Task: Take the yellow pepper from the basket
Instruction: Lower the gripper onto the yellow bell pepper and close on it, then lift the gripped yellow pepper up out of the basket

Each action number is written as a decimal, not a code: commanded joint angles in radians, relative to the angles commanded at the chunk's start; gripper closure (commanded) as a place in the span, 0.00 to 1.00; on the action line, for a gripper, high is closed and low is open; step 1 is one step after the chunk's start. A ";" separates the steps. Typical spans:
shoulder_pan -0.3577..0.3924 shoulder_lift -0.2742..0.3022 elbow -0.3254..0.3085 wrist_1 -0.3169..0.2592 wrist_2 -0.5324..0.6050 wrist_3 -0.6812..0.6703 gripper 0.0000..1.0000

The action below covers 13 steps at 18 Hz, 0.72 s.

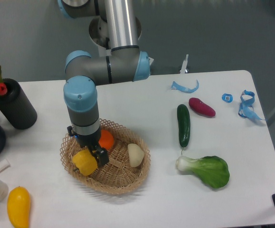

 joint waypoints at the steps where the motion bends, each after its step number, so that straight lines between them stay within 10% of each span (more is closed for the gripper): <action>1: -0.002 -0.003 -0.009 0.015 0.000 -0.005 0.00; 11: -0.009 -0.051 0.000 0.054 0.002 -0.041 0.00; 13: -0.009 -0.055 0.003 0.054 0.003 -0.041 0.18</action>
